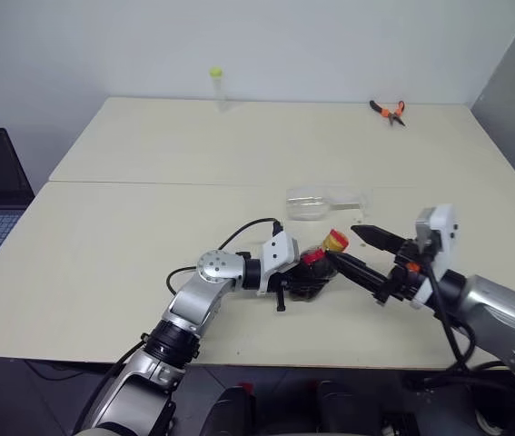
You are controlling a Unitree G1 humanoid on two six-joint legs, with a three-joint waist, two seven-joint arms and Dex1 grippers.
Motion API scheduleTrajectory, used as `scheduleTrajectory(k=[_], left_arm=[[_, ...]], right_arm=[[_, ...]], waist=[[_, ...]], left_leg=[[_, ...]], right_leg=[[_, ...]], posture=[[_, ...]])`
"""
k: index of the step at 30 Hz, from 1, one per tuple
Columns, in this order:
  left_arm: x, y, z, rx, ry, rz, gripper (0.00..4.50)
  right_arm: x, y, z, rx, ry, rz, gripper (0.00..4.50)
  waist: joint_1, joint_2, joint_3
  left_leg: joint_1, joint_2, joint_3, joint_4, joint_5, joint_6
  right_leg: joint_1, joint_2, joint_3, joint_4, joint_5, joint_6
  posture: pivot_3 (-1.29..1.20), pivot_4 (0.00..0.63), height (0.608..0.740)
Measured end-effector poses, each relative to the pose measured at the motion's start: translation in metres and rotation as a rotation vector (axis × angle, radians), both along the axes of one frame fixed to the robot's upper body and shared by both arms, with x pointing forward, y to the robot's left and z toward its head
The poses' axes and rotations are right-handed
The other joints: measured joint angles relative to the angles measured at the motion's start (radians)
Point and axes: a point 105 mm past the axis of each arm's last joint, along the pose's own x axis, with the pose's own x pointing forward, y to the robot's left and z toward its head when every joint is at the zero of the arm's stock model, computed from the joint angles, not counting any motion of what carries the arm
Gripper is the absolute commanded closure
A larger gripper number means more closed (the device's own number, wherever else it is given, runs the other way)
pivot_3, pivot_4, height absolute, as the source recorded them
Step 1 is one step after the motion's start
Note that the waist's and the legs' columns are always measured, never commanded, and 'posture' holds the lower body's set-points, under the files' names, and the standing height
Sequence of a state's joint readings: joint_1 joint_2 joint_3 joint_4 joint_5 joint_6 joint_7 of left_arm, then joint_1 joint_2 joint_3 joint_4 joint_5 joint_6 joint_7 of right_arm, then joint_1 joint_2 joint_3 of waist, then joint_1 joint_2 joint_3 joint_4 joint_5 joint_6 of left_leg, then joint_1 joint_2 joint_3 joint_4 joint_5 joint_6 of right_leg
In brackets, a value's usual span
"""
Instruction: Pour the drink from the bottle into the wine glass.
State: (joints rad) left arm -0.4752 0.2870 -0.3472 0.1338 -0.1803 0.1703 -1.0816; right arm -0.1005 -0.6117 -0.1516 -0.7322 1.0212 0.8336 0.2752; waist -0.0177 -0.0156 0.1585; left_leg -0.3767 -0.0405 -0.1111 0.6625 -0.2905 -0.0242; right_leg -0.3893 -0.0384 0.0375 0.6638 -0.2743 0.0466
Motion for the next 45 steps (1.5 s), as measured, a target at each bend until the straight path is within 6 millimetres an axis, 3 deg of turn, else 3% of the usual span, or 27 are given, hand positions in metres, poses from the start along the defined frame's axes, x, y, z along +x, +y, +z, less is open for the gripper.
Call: scheduleTrajectory(k=[8,11,18,19,31,35,39,41,45], left_arm=[[0.0,0.0,0.0,0.001,-0.003,0.002,3.81],[0.0,0.0,0.0,0.002,-0.005,0.002,3.81],[0.0,0.0,0.0,0.002,-0.005,0.003,3.82],[0.0,0.0,0.0,0.002,-0.005,0.003,3.82],[0.001,-0.002,0.003,-0.022,-0.022,0.01,3.83],[0.002,0.001,-0.001,-0.035,0.003,0.027,3.83],[0.004,0.006,-0.001,-0.042,0.006,0.044,3.83],[0.003,0.006,0.0,-0.05,0.011,0.044,3.83],[0.002,0.007,0.001,-0.081,0.031,0.038,3.83]], right_arm=[[0.006,0.001,-0.004,0.02,0.015,-0.019,0.01],[0.007,0.003,-0.002,0.034,0.011,-0.019,0.61],[0.004,0.011,-0.001,0.064,0.015,0.017,3.09],[0.004,0.011,-0.001,0.065,0.014,0.018,3.24],[0.004,0.007,0.004,0.208,0.058,-0.009,3.24],[0.01,-0.029,0.02,0.178,-0.028,-0.148,3.27],[0.014,-0.064,0.015,0.126,-0.034,-0.285,3.27],[0.015,-0.083,-0.003,-0.034,-0.029,-0.364,3.27],[0.012,-0.115,-0.06,-0.309,0.061,-0.474,3.27]], waist=[[0.0,0.0,0.0],[0.0,0.0,0.0],[0.0,0.0,0.0],[0.0,0.0,0.0],[0.0,0.0,0.0],[0.0,0.0,0.0],[0.0,0.001,0.0],[0.0,0.001,0.0],[-0.001,0.001,0.0]], left_leg=[[0.0,0.0,0.0,0.0,0.0,0.0],[0.0,0.0,0.0,0.0,0.0,0.0],[0.0,0.0,0.0,0.0,0.0,0.0],[0.0,0.0,0.0,0.0,0.0,0.0],[0.0,0.0,0.0,0.0,0.0,0.0],[-0.001,0.0,0.0,0.0,0.0,0.0],[0.0,0.0,0.0,0.0,0.0,0.0],[0.0,0.0,0.001,0.0,0.0,0.0],[0.001,0.0,0.002,0.0,0.0,0.0]], right_leg=[[0.0,0.0,0.0,0.0,0.0,0.0],[0.0,0.0,0.0,0.0,0.0,0.0],[0.0,0.0,0.0,0.0,0.0,0.0],[0.0,0.0,0.0,0.0,0.0,0.0],[0.0,0.0,0.0,0.0,0.0,0.0],[0.0,0.0,0.0,0.0,0.0,0.0],[0.0,0.0,0.0,0.0,0.0,0.0],[0.0,0.0,0.0,0.0,0.0,0.0],[0.0,0.0,0.0,0.001,0.0,0.0]], posture=[[0.0,0.15,0.74],[0.0,0.15,0.74],[0.0,0.15,0.74],[0.0,0.15,0.74],[0.0,0.15,0.74],[0.0,0.15,0.74],[0.0,0.15,0.74],[0.0,0.15,0.74],[0.0,0.15,0.74]])
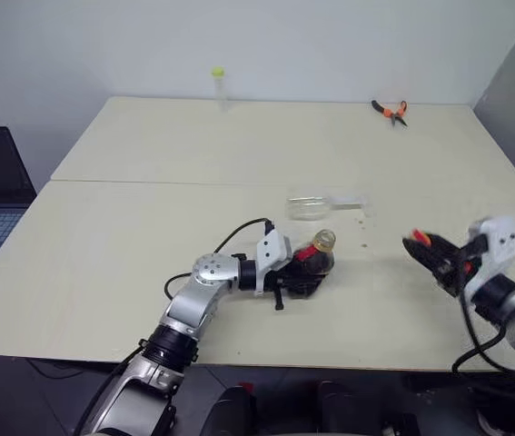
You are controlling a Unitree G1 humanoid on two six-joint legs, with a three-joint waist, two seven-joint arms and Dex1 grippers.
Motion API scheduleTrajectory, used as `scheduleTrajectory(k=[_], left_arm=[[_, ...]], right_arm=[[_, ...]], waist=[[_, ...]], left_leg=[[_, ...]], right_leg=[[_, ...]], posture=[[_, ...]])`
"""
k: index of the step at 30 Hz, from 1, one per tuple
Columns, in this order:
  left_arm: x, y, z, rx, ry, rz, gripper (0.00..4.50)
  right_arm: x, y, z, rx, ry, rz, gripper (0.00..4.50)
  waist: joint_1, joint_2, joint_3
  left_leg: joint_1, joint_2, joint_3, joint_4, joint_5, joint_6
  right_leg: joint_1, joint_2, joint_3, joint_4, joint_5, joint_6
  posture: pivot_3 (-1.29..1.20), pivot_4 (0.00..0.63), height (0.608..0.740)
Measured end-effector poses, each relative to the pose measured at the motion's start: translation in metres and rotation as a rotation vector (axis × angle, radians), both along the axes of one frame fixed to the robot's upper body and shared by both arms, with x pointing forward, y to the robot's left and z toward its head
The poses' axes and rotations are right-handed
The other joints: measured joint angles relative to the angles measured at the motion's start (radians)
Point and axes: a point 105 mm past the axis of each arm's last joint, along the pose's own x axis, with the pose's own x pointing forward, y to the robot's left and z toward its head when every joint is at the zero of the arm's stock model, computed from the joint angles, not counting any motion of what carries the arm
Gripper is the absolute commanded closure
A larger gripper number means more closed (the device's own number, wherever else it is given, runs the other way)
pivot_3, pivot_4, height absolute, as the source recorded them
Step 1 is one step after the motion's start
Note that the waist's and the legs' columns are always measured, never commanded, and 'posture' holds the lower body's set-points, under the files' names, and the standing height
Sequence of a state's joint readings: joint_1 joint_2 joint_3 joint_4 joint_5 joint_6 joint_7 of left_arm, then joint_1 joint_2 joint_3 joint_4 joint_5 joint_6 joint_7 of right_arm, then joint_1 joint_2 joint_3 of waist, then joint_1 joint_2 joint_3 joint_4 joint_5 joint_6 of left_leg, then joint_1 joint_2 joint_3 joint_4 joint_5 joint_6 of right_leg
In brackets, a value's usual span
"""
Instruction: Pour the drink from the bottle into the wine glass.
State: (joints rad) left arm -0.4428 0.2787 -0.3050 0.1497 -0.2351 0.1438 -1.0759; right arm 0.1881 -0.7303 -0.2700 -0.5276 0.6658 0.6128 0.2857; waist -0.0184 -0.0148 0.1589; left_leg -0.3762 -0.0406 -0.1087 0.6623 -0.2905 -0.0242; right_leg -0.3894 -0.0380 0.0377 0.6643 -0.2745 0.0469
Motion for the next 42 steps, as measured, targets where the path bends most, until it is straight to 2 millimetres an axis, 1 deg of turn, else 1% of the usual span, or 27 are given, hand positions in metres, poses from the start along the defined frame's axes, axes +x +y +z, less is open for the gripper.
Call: scheduleTrajectory(k=[2,4,6,8,9,10,11,15,16,18,20,23,26,28,29,30,32,33,36,38,40,42], left_arm=[[-0.002,-0.002,0.002,-0.016,0.003,-0.013,3.83],[-0.003,-0.004,0.004,-0.033,0.007,-0.022,3.83],[-0.003,-0.004,0.006,-0.037,0.006,-0.031,3.83],[-0.005,-0.004,0.007,-0.038,0.002,-0.041,3.83],[-0.005,-0.004,0.008,-0.039,-0.002,-0.044,3.83],[-0.005,-0.004,0.008,-0.039,-0.003,-0.045,3.83],[-0.005,-0.004,0.009,-0.039,-0.005,-0.045,3.83],[-0.005,-0.004,0.008,-0.037,-0.005,-0.045,3.83],[-0.005,-0.004,0.008,-0.037,-0.005,-0.044,3.83],[-0.004,-0.003,0.009,-0.037,-0.011,-0.038,3.83],[-0.001,-0.002,0.011,-0.048,-0.031,-0.008,3.83],[0.013,0.007,0.019,-0.078,-0.09,0.098,3.83],[0.033,0.025,0.023,-0.114,-0.134,0.262,3.83],[0.045,0.038,0.027,-0.137,-0.16,0.366,3.83],[0.055,0.049,0.03,-0.154,-0.178,0.447,3.83],[0.062,0.057,0.032,-0.163,-0.195,0.506,3.83],[0.073,0.076,0.035,-0.182,-0.221,0.62,3.83],[0.078,0.085,0.036,-0.188,-0.23,0.673,3.83],[0.098,0.128,0.032,-0.177,-0.26,0.891,3.83],[0.11,0.154,0.031,-0.175,-0.266,1.018,3.83],[0.12,0.177,0.032,-0.18,-0.269,1.129,3.83],[0.126,0.192,0.032,-0.187,-0.266,1.209,3.83]], right_arm=[[-0.002,-0.006,-0.024,-0.037,0.053,-0.035,3.27],[-0.002,-0.01,-0.042,-0.037,0.084,-0.073,3.27],[-0.001,-0.012,-0.047,-0.025,0.084,-0.092,3.27],[0.003,-0.013,-0.052,0.014,0.083,-0.117,2.54],[0.004,-0.012,-0.055,0.033,0.086,-0.122,2.29],[0.005,-0.012,-0.055,0.036,0.083,-0.119,2.0],[0.005,-0.012,-0.056,0.037,0.083,-0.111,1.6],[0.003,-0.007,-0.056,0.05,0.089,-0.062,0.25],[0.002,-0.006,-0.056,0.051,0.092,-0.055,0.0],[0.001,-0.006,-0.057,0.045,0.097,-0.047,0.0],[0.0,-0.009,-0.057,0.001,0.085,-0.05,0.0],[-0.001,-0.011,-0.054,-0.053,0.057,-0.045,0.0],[0.003,0.006,-0.027,-0.071,-0.045,0.041,0.0],[0.008,0.027,-0.002,-0.062,-0.129,0.132,0.0],[0.01,0.046,0.015,-0.053,-0.184,0.213,0.0],[0.01,0.061,0.027,-0.043,-0.22,0.274,0.0],[0.009,0.083,0.041,-0.029,-0.25,0.365,0.0],[0.008,0.09,0.042,-0.022,-0.246,0.396,0.0],[0.012,0.123,0.048,0.023,-0.239,0.508,0.0],[0.013,0.141,0.053,0.038,-0.248,0.57,0.0],[0.019,0.155,0.053,0.04,-0.24,0.602,0.0],[0.025,0.164,0.049,0.029,-0.225,0.617,0.0]], waist=[[-0.002,0.0,0.0],[-0.004,0.001,0.0],[-0.006,0.001,0.0],[-0.007,0.001,0.0],[-0.007,0.002,0.001],[-0.007,0.002,0.001],[-0.007,0.002,0.001],[-0.007,0.002,0.001],[-0.007,0.002,0.001],[-0.007,0.002,0.001],[-0.006,0.002,0.001],[-0.004,0.002,0.001],[-0.01,0.002,0.001],[-0.013,0.002,0.001],[-0.013,0.002,0.001],[-0.013,0.002,0.001],[-0.008,0.002,0.001],[-0.007,0.002,0.001],[-0.005,0.0,0.002],[-0.006,-0.001,0.003],[-0.005,-0.002,0.003],[-0.002,-0.002,0.003]], left_leg=[[0.0,0.0,0.0,0.0,0.0,0.0],[0.001,0.0,0.0,0.0,0.0,0.0],[0.001,0.0,0.0,0.0,0.0,0.0],[0.001,0.001,0.0,0.0,0.0,0.0],[0.001,0.0,0.0,0.0,0.0,0.0],[0.001,0.0,0.0,0.0,0.0,0.0],[0.001,0.0,0.0,0.0,0.0,0.0],[0.001,0.0,0.0,0.0,0.0,0.0],[0.001,0.0,0.0,0.0,0.0,0.0],[0.001,0.0,0.0,0.0,0.0,0.0],[0.001,0.0,0.0,0.0,0.0,0.0],[0.001,0.0,0.0,0.0,0.0,0.0],[0.002,0.001,0.0,-0.001,0.0,0.0],[0.002,0.001,0.0,-0.001,0.0,0.0],[0.002,0.001,-0.001,-0.001,0.0,0.0],[0.002,0.001,-0.002,-0.001,0.0,0.0],[0.001,0.001,-0.003,-0.001,0.0,-0.001],[0.001,0.0,-0.003,0.0,0.0,-0.001],[0.001,-0.001,-0.002,0.0,0.0,-0.001],[0.0,-0.001,-0.002,0.0,0.0,-0.001],[-0.001,-0.001,-0.003,0.0,0.001,-0.001],[-0.004,-0.002,-0.003,0.001,0.002,-0.004]], right_leg=[[0.0,0.0,0.0,0.0,0.0,0.0],[0.0,0.0,0.001,0.0,0.0,0.0],[0.0,0.0,0.001,0.0,0.0,0.0],[0.0,0.0,0.001,0.0,0.0,0.0],[0.0,0.0,0.001,0.0,0.0,0.0],[0.0,0.0,0.001,0.0,0.0,0.0],[0.0,0.0,0.001,0.0,0.0,0.0],[0.001,0.0,0.0,0.0,0.0,0.0],[0.001,0.0,0.0,0.0,0.0,0.0],[0.001,0.0,0.0,0.0,0.0,0.0],[0.001,0.0,0.0,0.0,0.0,0.0],[0.001,0.0,0.001,0.0,0.0,0.0],[0.0,0.0,0.001,0.0,0.0,0.0],[0.0,0.0,0.001,0.0,0.0,0.0],[0.0,0.0,0.0,0.0,0.0,0.0],[0.0,0.0,0.0,0.0,0.0,0.0],[0.0,0.0,0.0,0.0,0.0,0.0],[0.0,0.0,0.0,0.0,0.0,0.0],[0.0,-0.001,-0.001,0.0,0.001,0.001],[-0.001,-0.001,-0.002,-0.001,0.001,0.001],[-0.002,-0.001,-0.003,-0.001,0.001,0.0],[-0.005,-0.002,-0.003,0.0,0.001,0.001]], posture=[[0.0,0.15,0.74],[0.0,0.15,0.74],[0.0,0.15,0.74],[0.0,0.15,0.74],[0.0,0.15,0.74],[0.0,0.15,0.74],[0.0,0.15,0.74],[0.0,0.15,0.74],[0.0,0.15,0.74],[0.0,0.15,0.74],[0.0,0.15,0.74],[0.0,0.15,0.74],[0.0,0.15,0.74],[0.0,0.15,0.74],[0.0,0.15,0.74],[0.0,0.15,0.74],[0.0,0.15,0.74],[0.0,0.15,0.74],[0.0,0.15,0.74],[0.0,0.15,0.74],[0.0,0.15,0.74],[0.0,0.15,0.74]])
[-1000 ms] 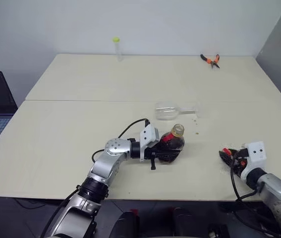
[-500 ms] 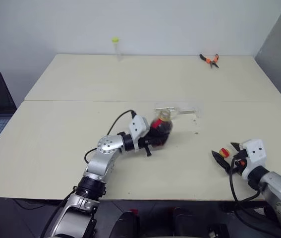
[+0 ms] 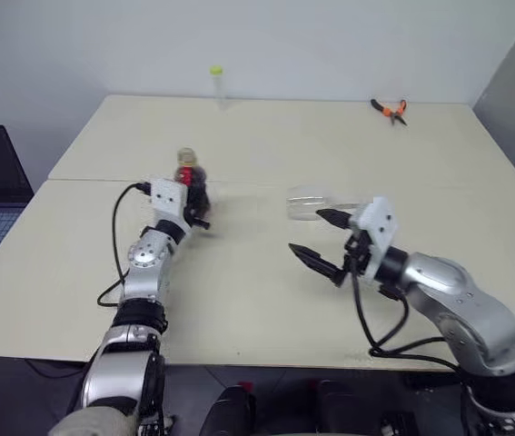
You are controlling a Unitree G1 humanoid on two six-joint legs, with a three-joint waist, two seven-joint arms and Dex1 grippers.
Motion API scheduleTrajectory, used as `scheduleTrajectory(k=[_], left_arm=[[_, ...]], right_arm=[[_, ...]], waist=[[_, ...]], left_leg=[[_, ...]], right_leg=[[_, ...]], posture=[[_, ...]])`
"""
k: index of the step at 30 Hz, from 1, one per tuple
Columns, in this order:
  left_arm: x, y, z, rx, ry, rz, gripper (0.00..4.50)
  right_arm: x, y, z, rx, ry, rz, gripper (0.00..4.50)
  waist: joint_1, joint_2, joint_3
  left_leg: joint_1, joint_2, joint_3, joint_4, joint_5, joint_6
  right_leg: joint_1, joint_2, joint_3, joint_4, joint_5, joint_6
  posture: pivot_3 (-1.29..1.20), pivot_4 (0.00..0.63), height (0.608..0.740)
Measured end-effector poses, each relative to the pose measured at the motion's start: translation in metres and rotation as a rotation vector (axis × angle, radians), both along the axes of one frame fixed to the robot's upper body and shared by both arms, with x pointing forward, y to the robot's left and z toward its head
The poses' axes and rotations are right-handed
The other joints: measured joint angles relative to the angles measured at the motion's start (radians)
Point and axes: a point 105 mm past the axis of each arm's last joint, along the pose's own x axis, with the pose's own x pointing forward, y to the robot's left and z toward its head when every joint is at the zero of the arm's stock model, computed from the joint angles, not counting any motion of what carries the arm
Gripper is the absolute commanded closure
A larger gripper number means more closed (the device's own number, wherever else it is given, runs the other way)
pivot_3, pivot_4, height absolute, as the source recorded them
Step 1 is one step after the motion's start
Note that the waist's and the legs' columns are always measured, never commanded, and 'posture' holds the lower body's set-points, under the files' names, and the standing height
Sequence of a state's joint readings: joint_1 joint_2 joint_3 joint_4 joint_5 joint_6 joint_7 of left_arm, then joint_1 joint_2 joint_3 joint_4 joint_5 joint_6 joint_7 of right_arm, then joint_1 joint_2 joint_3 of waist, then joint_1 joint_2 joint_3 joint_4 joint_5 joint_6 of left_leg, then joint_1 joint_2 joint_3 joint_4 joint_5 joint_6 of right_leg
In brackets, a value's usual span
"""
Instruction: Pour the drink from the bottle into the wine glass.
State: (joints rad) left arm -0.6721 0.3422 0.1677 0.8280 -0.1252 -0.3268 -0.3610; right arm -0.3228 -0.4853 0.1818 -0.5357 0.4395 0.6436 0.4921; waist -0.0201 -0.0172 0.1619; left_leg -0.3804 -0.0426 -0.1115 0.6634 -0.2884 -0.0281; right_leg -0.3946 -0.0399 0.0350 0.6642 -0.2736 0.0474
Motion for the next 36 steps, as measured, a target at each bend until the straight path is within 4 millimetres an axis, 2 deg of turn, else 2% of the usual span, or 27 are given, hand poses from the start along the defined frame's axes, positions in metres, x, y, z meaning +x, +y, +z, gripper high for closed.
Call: scheduleTrajectory(k=[4,9,12,23,24,28,36], left_arm=[[0.006,0.01,-0.004,-0.013,0.015,0.06,3.83],[0.016,0.021,-0.003,-0.037,0.039,0.132,3.83],[0.015,0.029,-0.005,-0.045,0.053,0.163,3.83],[0.013,0.031,-0.01,-0.076,0.053,0.154,0.15],[0.011,0.031,-0.012,-0.078,0.055,0.151,0.04],[0.004,0.029,-0.028,-0.085,0.083,0.134,0.04],[-0.021,0.034,-0.036,-0.061,0.021,0.091,0.04]], right_arm=[[0.007,0.01,-0.009,-0.026,0.017,0.003,0.0],[0.012,0.03,-0.007,-0.016,-0.01,0.025,0.0],[0.013,0.031,-0.009,-0.031,-0.014,0.016,0.0],[0.012,0.032,-0.011,-0.027,-0.006,0.018,0.0],[0.012,0.031,-0.012,-0.027,-0.002,0.018,0.0],[0.011,0.032,-0.012,-0.027,0.001,0.023,0.0],[0.006,0.024,-0.013,-0.027,0.001,0.011,0.0]], waist=[[0.004,-0.001,0.0],[-0.006,-0.002,-0.001],[-0.009,-0.002,-0.001],[-0.011,-0.003,-0.001],[-0.011,-0.003,-0.001],[-0.011,-0.003,-0.001],[-0.011,-0.003,-0.002]], left_leg=[[-0.007,-0.001,0.002,0.0,0.001,-0.001],[-0.015,-0.001,0.003,0.002,0.002,-0.003],[-0.016,-0.002,0.004,0.003,0.002,-0.003],[-0.016,-0.001,0.004,0.003,0.003,-0.004],[-0.016,-0.001,0.004,0.003,0.003,-0.004],[-0.016,-0.001,0.004,0.003,0.003,-0.004],[-0.016,0.0,0.004,0.003,0.003,-0.004]], right_leg=[[-0.009,-0.001,0.002,0.001,0.0,0.0],[-0.021,-0.001,0.003,0.011,0.0,0.0],[-0.024,-0.001,0.005,0.015,0.001,0.0],[-0.025,0.0,0.006,0.016,0.001,0.0],[-0.025,0.0,0.006,0.016,0.001,0.0],[-0.025,0.0,0.006,0.017,0.001,0.0],[-0.025,-0.004,0.006,0.016,0.001,-0.001]], posture=[[0.0,0.15,0.74],[0.0,0.15,0.74],[0.0,0.15,0.74],[0.0,0.15,0.74],[0.0,0.15,0.74],[0.0,0.15,0.74],[0.0,0.15,0.74]])
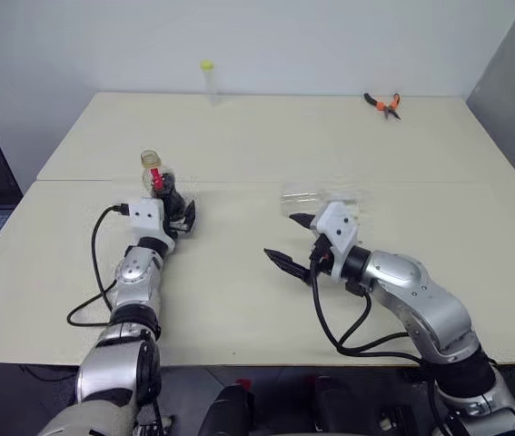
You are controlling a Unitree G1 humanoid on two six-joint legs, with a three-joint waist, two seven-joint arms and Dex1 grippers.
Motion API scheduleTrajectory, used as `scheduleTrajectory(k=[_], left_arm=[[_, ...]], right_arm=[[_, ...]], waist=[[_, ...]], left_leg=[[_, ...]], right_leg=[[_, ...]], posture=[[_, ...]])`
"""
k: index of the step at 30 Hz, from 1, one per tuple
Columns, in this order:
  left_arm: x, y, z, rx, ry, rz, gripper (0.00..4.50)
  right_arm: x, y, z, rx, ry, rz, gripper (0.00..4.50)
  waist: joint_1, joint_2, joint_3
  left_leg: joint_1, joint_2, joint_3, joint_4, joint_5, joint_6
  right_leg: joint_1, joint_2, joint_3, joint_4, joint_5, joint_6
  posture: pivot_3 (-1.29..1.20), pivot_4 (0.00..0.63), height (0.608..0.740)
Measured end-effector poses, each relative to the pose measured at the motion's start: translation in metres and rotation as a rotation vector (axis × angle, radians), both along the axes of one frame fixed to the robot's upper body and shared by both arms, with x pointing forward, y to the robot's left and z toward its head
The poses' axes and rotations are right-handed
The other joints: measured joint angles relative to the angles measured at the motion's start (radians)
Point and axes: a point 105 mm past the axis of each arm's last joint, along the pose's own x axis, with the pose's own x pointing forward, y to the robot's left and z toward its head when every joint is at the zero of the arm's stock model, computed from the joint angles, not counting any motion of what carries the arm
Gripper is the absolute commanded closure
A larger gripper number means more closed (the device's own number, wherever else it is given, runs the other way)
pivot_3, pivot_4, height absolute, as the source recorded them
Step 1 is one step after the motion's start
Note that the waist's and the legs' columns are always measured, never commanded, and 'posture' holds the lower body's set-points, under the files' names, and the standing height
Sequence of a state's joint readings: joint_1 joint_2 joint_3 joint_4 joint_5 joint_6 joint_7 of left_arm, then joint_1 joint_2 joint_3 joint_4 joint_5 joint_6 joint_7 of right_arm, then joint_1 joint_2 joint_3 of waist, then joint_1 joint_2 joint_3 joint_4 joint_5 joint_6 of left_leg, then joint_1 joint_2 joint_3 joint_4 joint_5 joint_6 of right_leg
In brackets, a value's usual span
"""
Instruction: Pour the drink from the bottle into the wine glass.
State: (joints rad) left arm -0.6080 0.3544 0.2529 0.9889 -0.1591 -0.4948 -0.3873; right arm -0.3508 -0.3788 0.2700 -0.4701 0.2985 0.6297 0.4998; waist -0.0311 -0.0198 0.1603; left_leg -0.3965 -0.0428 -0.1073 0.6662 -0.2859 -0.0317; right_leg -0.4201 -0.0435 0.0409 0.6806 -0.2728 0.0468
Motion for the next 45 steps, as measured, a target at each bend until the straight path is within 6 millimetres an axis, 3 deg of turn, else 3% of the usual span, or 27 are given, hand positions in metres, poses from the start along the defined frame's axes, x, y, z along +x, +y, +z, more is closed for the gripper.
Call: scheduleTrajectory(k=[10,13,16,20,23,31,40,45], left_arm=[[-0.04,0.011,-0.013,0.003,0.03,0.012,0.04],[-0.054,0.001,-0.014,0.002,0.051,-0.053,0.04],[-0.063,-0.022,-0.012,0.021,0.077,-0.162,0.04],[-0.071,-0.067,-0.009,0.058,0.13,-0.39,0.04],[-0.074,-0.081,-0.003,0.097,0.164,-0.513,0.04],[-0.073,-0.084,0.021,0.157,0.19,-0.714,0.04],[-0.069,-0.1,0.036,0.188,0.163,-0.828,0.04],[-0.07,-0.108,0.036,0.184,0.16,-0.86,0.04]], right_arm=[[-0.007,-0.015,-0.01,0.02,0.051,-0.037,0.0],[-0.007,-0.027,-0.018,-0.01,0.066,-0.07,0.0],[-0.004,-0.038,-0.02,-0.067,0.01,-0.127,0.0],[0.018,-0.075,-0.025,-0.323,-0.195,-0.314,0.0],[0.033,-0.087,-0.036,-0.506,-0.324,-0.39,0.0],[0.075,-0.094,-0.03,-0.895,-0.695,-0.537,0.0],[0.116,-0.085,-0.048,-1.085,-0.794,-0.537,0.0],[0.138,-0.087,-0.045,-1.12,-0.821,-0.576,0.0]], waist=[[-0.002,0.0,-0.001],[0.002,0.0,-0.001],[0.006,0.0,-0.001],[0.007,0.0,-0.001],[-0.001,0.0,-0.001],[-0.001,0.0,-0.001],[-0.004,0.0,-0.001],[-0.015,0.0,-0.001]], left_leg=[[0.001,0.001,0.001,0.0,0.0,0.0],[0.001,0.001,0.0,0.0,0.0,0.0],[0.001,0.0,0.0,0.0,0.0,0.0],[0.004,0.0,0.001,0.0,0.0,0.0],[0.008,0.002,0.003,-0.002,0.0,0.0],[0.012,0.002,0.006,-0.003,0.0,0.0],[0.014,0.002,0.007,-0.003,0.0,0.0],[0.015,0.003,0.007,-0.003,0.0,0.0]], right_leg=[[0.0,0.0,0.001,0.0,0.0,0.0],[0.001,0.0,0.0,0.0,0.0,0.0],[0.002,0.0,0.0,0.0,0.0,0.0],[0.006,0.003,-0.001,-0.001,0.0,0.0],[0.007,0.005,0.001,0.0,0.0,-0.001],[0.01,0.006,0.003,-0.001,-0.001,-0.002],[0.011,0.005,0.003,-0.001,-0.001,-0.002],[0.011,0.005,0.003,0.0,-0.001,-0.002]], posture=[[0.0,0.15,0.74],[0.0,0.15,0.74],[0.0,0.15,0.74],[0.0,0.15,0.74],[0.0,0.15,0.74],[0.0,0.15,0.74],[0.0,0.15,0.74],[0.0,0.15,0.74]])
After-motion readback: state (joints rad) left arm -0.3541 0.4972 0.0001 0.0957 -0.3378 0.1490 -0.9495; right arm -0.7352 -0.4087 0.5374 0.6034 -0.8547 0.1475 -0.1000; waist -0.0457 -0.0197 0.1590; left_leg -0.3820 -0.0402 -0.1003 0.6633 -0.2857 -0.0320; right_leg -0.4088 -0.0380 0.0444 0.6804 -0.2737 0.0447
